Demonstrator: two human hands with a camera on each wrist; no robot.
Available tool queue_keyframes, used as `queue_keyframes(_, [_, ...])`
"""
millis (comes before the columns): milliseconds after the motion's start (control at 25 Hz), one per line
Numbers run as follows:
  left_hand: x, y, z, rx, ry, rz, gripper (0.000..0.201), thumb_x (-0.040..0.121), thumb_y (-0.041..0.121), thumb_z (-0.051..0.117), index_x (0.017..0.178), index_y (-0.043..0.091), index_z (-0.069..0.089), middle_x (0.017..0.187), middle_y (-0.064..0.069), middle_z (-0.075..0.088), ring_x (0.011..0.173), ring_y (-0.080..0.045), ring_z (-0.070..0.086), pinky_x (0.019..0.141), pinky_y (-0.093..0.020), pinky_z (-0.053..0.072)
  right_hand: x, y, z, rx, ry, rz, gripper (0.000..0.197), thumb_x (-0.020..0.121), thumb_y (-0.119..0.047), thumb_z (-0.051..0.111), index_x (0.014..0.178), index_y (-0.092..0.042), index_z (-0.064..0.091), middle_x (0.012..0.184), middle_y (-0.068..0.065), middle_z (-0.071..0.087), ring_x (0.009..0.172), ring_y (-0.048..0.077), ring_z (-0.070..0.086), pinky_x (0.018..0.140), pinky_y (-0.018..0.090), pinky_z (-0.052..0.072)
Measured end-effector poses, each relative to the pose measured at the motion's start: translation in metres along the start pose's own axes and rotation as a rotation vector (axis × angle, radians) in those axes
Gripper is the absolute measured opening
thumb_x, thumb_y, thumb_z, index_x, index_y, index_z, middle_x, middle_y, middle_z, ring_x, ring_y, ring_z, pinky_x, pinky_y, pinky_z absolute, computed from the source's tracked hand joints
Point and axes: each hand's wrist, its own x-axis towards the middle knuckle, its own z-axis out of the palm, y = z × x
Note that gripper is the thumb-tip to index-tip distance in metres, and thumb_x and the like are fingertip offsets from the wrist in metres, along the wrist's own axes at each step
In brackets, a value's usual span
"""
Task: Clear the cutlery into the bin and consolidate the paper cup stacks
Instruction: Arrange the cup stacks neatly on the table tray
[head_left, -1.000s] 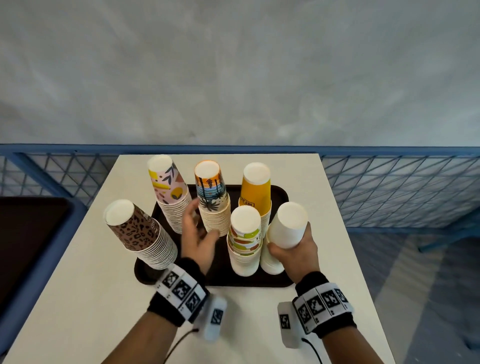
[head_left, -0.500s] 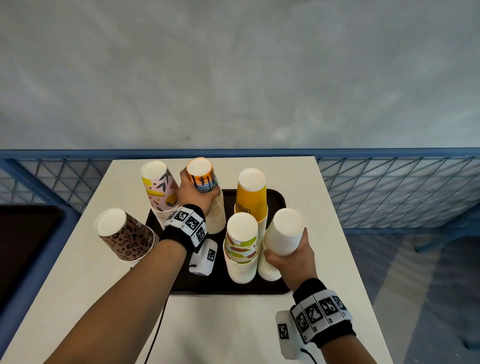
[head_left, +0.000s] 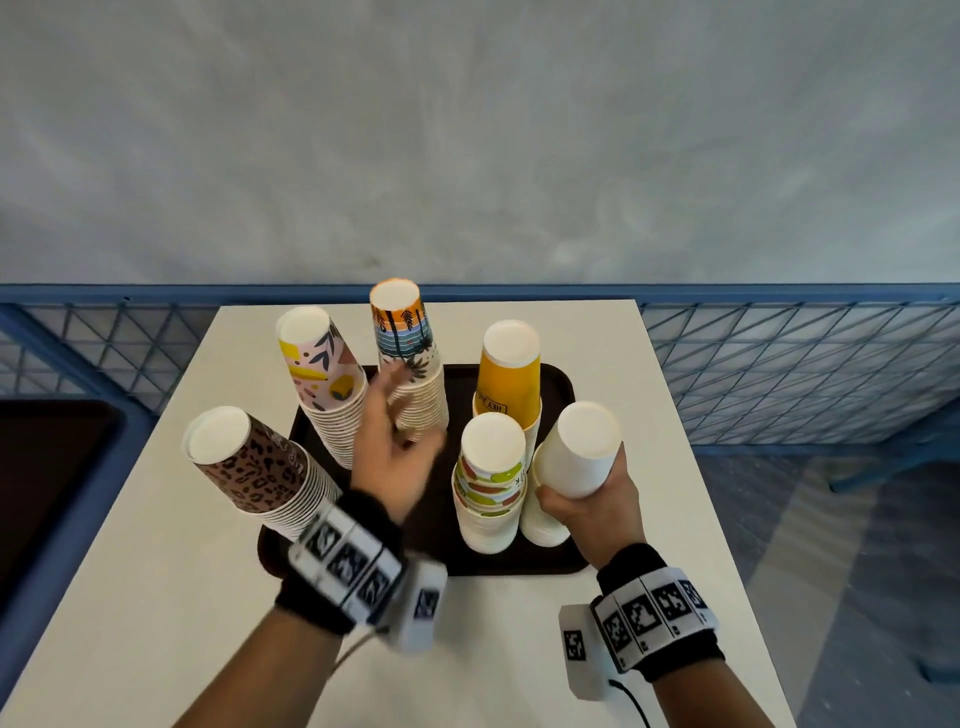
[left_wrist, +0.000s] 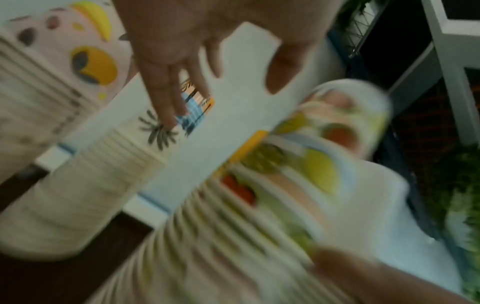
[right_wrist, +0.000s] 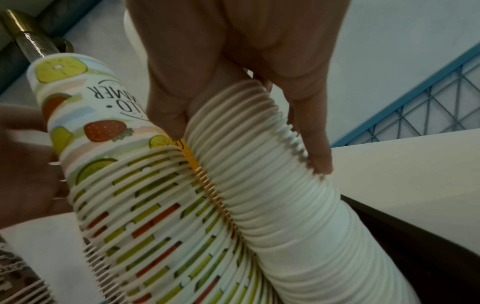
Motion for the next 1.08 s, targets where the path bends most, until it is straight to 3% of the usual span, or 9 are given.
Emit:
queue_keyframes(120, [-0.04, -0.023, 0.011, 0.012, -0.383, -0.034, 0.088, 0.055, 0.024, 0.076, 0.124, 0.051, 0.028, 0.135, 0.013, 0.046, 0.127, -0.009, 0.046, 0.106, -0.036, 0.039, 0.001, -0.003, 0.0, -0.008, 0.004, -0.007, 0.068, 0.061, 0.0, 0.078, 0.11, -0.026, 0.039, 0.103, -0.002, 0.054, 0.092, 0.018, 0.052, 0.078, 0.026, 0.041])
queue_keyframes(240, [-0.047, -0.036, 0.032, -0.014, -0.373, -0.151, 0.082, 0.052, 0.037, 0.077, 0.122, 0.042, 0.035, 0.12, 0.016, 0.056, 0.117, -0.005, 0.054, 0.107, -0.034, 0.04, -0.001, -0.003, -0.001, -0.015, 0.002, -0.006, 0.07, 0.061, 0.0, 0.078, 0.117, -0.019, 0.041, 0.104, -0.001, 0.054, 0.094, 0.018, 0.053, 0.079, 0.026, 0.041])
queue_keyframes(360, [-0.044, -0.035, 0.033, -0.136, -0.372, -0.233, 0.083, 0.061, 0.002, 0.062, 0.135, 0.025, 0.032, 0.125, 0.002, 0.053, 0.126, -0.019, 0.047, 0.109, -0.034, 0.035, -0.003, -0.004, -0.002, -0.019, -0.002, -0.006, 0.069, 0.061, 0.001, 0.078, 0.115, -0.022, 0.04, 0.104, -0.001, 0.053, 0.094, 0.018, 0.052, 0.079, 0.028, 0.042])
queue_keyframes(440, [-0.031, -0.031, 0.022, -0.285, -0.297, -0.305, 0.079, 0.055, 0.0, 0.051, 0.13, 0.025, 0.039, 0.131, -0.004, 0.051, 0.128, -0.024, 0.044, 0.111, -0.041, 0.033, -0.003, -0.005, -0.003, -0.024, -0.006, -0.008, 0.07, 0.061, 0.0, 0.078, 0.115, -0.023, 0.039, 0.105, -0.002, 0.052, 0.095, 0.018, 0.051, 0.08, 0.028, 0.042])
queue_keyframes(600, [0.016, -0.01, 0.013, -0.144, -0.105, -0.185, 0.045, 0.089, 0.014, 0.051, 0.133, 0.022, 0.042, 0.142, -0.002, 0.044, 0.133, -0.021, 0.038, 0.113, -0.041, 0.031, -0.004, -0.004, -0.003, -0.022, -0.016, -0.009, 0.07, 0.062, -0.001, 0.078, 0.109, -0.03, 0.034, 0.107, -0.003, 0.051, 0.097, 0.017, 0.05, 0.082, 0.027, 0.041])
queue_keyframes(760, [0.057, 0.007, 0.024, 0.091, -0.335, -0.092, 0.082, 0.076, 0.017, 0.072, 0.143, 0.026, 0.025, 0.15, -0.002, 0.032, 0.13, -0.016, 0.033, 0.109, -0.04, 0.033, -0.003, -0.004, -0.004, -0.01, -0.012, -0.005, 0.07, 0.062, -0.001, 0.078, 0.108, -0.03, 0.035, 0.107, -0.003, 0.051, 0.097, 0.018, 0.051, 0.082, 0.028, 0.042])
queue_keyframes(920, [0.075, 0.0, 0.044, 0.387, -0.642, -0.125, 0.109, 0.059, 0.034, 0.081, 0.145, 0.026, 0.014, 0.147, -0.008, 0.039, 0.133, -0.029, 0.039, 0.108, -0.049, 0.037, -0.002, -0.002, -0.003, 0.001, -0.017, 0.002, 0.07, 0.061, -0.001, 0.078, 0.108, -0.031, 0.036, 0.107, -0.002, 0.053, 0.097, 0.018, 0.052, 0.081, 0.029, 0.044])
queue_keyframes(1000, [0.074, -0.003, 0.049, 0.473, -0.634, -0.151, 0.107, 0.052, 0.048, 0.077, 0.142, 0.022, 0.024, 0.141, -0.011, 0.047, 0.129, -0.031, 0.045, 0.107, -0.049, 0.038, -0.001, -0.002, -0.003, -0.005, -0.02, 0.004, 0.071, 0.061, -0.001, 0.079, 0.109, -0.031, 0.036, 0.107, -0.002, 0.054, 0.097, 0.018, 0.053, 0.082, 0.03, 0.045])
queue_keyframes(1080, [0.069, -0.007, 0.047, 0.422, -0.522, -0.152, 0.085, 0.067, 0.034, 0.076, 0.138, 0.016, 0.034, 0.136, -0.014, 0.051, 0.126, -0.032, 0.048, 0.106, -0.047, 0.039, 0.0, -0.002, -0.004, -0.022, -0.038, 0.001, 0.071, 0.061, -0.001, 0.079, 0.11, -0.03, 0.036, 0.106, -0.003, 0.053, 0.096, 0.017, 0.052, 0.081, 0.028, 0.043])
